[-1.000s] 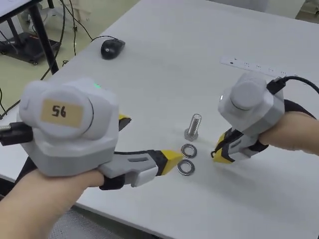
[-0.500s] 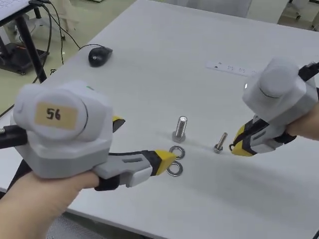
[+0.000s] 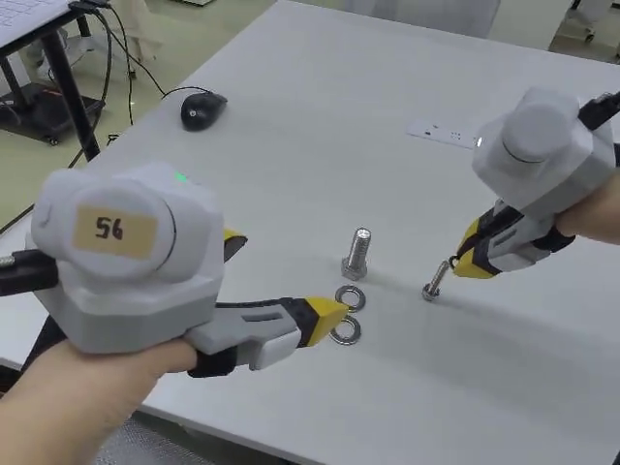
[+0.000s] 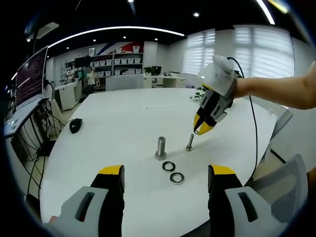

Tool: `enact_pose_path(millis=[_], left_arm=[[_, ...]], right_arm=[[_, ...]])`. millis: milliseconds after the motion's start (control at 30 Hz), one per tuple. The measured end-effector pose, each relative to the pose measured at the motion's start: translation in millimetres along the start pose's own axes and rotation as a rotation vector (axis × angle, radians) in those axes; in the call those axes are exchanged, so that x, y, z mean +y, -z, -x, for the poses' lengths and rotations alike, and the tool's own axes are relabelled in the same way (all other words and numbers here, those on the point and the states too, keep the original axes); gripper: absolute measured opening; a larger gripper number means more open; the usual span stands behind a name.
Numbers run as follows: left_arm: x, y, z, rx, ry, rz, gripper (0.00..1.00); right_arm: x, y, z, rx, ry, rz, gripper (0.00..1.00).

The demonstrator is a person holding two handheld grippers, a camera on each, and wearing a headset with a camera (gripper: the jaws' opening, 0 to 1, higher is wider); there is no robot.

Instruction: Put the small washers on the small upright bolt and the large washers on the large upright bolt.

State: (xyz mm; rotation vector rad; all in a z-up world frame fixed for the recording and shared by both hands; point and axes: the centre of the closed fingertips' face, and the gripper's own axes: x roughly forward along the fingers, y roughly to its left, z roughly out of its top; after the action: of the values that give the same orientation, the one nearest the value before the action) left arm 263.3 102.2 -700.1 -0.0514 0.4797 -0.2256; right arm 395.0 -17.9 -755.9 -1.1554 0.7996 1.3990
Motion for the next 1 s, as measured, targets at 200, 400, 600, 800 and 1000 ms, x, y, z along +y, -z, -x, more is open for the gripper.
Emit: enact_pose_path(millis=[200, 400, 600, 800, 1000], left_arm=[[1.7, -0.4, -1.6, -0.001, -0.004, 0.009, 0.68], [2.3, -0.3, -3.4, -0.003, -0.002, 0.016, 0.68], [3.0, -0.3, -4.6, -0.001, 0.000, 0.016, 0.68], [2.4, 2.6, -6.9, 0.009, 0.011, 0.010, 0.68], [3.6, 7.2, -7.9, 0.025, 0.010, -0.001, 0.68]], right_arm=[[-2.6, 1.9, -4.5, 0.016, -0.007, 0.014, 0.12], [-3.9, 0.9, -7.8, 0.022, -0.016, 0.016, 0.12], [-6.1, 3.3, -18.8, 0.034, -0.029, 0.014, 0.12], [-5.8, 6.8, -31.5, 0.039, -0.034, 0.008, 0.12], [-4.0, 11.1, -45.6, 0.026, -0.049, -0.009, 0.12]])
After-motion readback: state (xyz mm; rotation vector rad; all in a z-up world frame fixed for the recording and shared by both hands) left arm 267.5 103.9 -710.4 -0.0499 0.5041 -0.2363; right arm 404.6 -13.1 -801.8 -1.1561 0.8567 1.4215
